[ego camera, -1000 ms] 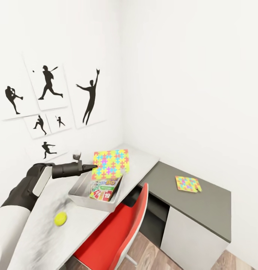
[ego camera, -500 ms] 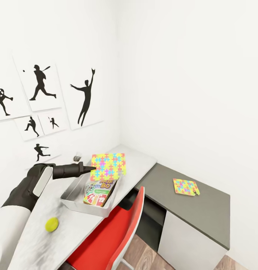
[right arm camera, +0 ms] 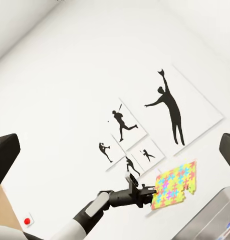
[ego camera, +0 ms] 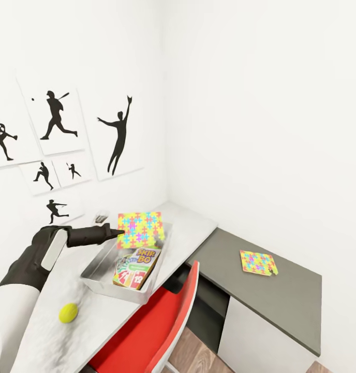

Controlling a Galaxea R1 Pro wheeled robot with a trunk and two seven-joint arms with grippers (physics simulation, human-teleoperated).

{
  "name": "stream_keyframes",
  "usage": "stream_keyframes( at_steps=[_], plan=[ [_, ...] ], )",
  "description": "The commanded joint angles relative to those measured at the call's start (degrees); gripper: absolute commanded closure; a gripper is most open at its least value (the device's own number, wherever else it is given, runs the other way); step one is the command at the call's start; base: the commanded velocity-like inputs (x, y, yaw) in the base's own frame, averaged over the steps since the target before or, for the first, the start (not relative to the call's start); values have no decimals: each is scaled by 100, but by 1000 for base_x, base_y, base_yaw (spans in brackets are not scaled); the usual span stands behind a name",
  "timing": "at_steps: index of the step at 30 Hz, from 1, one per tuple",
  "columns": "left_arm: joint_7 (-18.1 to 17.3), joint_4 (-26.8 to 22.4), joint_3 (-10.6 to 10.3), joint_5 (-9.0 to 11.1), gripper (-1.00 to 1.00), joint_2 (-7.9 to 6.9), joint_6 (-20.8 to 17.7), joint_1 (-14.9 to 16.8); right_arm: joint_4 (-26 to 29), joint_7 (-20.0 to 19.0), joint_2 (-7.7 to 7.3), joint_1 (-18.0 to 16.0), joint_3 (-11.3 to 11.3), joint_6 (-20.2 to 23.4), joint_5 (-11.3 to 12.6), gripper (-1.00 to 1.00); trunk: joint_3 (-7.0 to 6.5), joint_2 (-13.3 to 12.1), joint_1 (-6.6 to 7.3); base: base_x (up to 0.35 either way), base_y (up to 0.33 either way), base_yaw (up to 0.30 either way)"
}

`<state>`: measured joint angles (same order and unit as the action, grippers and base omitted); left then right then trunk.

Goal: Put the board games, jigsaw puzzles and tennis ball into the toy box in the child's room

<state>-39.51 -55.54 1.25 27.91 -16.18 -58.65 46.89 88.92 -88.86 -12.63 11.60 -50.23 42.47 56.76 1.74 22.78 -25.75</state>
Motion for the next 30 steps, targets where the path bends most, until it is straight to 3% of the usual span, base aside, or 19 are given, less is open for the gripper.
stream_keyframes(
  at_steps=[1, 9, 17, 30],
  plan=[
    [18, -1, 43, 30, 100, -1, -41, 5, 3, -3, -2, 0, 0, 60, 19, -100, 12, 14, -4, 28, 16, 1],
    [303, 7, 91, 29, 100, -4, -37, 4, 3, 0, -2, 0, -4, 60, 16, -100, 12, 14, -4, 6, 4, 0],
    [841, 8, 94, 37, 100, 7, -41, 4, 6, 0, -3, 0, -4, 60, 16, -100, 12, 14, -4, 58, 0, 1],
    [900, 8, 86, 36, 100, 10, -49, 4, 12, 0, -6, 0, -5, 66, -19, -100, 12, 14, -4, 73, 0, 72]
  ],
)
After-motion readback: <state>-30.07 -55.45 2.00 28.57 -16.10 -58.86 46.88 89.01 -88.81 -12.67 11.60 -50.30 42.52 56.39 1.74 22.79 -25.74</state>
